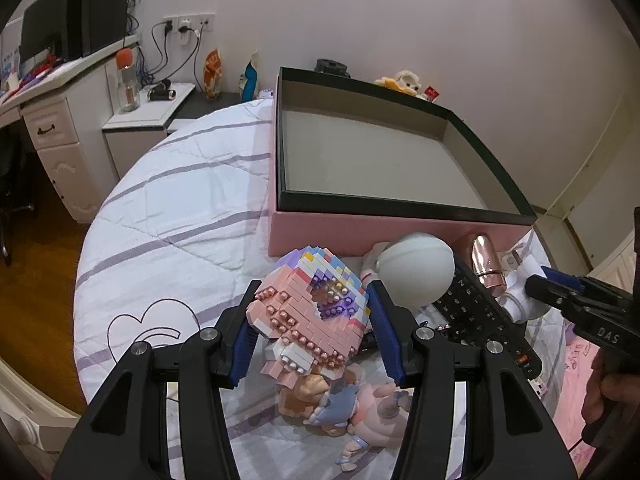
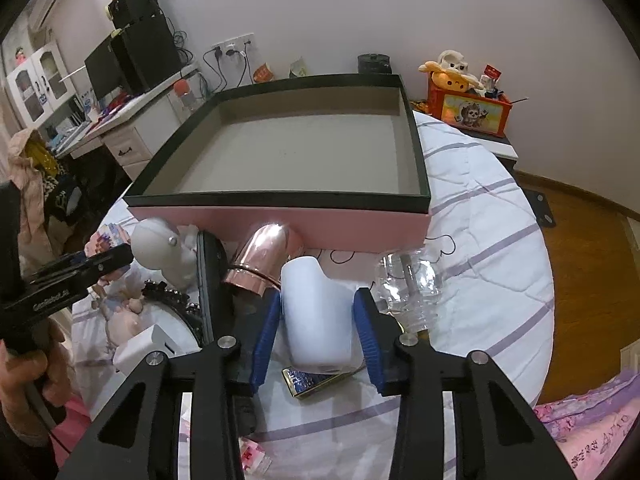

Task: Organize rigid objects
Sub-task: 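Lift both held items over the box and open both tools inside it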

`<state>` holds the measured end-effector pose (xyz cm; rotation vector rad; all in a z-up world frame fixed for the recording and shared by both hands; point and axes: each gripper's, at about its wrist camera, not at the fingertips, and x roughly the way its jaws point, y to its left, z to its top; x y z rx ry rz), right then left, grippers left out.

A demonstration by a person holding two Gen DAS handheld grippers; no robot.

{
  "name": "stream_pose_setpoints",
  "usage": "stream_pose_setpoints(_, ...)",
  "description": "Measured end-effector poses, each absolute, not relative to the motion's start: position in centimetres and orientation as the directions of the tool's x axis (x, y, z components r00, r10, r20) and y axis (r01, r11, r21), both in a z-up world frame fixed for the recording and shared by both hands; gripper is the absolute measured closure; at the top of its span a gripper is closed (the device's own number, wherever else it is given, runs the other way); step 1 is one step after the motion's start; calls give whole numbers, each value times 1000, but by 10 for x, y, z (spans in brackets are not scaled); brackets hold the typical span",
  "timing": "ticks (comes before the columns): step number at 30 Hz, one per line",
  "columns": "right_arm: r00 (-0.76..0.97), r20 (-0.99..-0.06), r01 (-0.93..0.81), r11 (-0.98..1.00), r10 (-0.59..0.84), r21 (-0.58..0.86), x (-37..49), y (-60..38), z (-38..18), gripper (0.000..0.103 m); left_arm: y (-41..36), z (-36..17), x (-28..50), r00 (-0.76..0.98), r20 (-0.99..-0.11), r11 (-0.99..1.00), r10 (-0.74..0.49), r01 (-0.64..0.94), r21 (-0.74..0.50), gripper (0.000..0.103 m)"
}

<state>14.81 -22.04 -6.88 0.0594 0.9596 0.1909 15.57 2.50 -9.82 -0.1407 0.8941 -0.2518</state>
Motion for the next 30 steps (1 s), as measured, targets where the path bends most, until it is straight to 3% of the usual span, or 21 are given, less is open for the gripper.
stream_pose_setpoints(2, 513, -837, -149, 980, 189, 130, 154, -216, -77, 44, 24, -98, 154, 601, -752, 963, -270, 158, -219, 51)
stream_pose_setpoints(4, 472, -865, -169, 980, 170, 101, 157, -208, -90, 42, 25, -98, 153, 600, -752, 962, -272, 160, -221, 51)
stream_pose_setpoints(19, 571, -787, -158, 972, 234, 175, 146, -214, -75, 46, 25, -90, 149, 612, -742, 962, -274, 163, -221, 51)
stream_pose_setpoints(30, 673, -685, -222, 959, 280, 174, 168, -211, -2, 46, 19, -21, 166, 683, -674, 959, -282, 216, -182, 51)
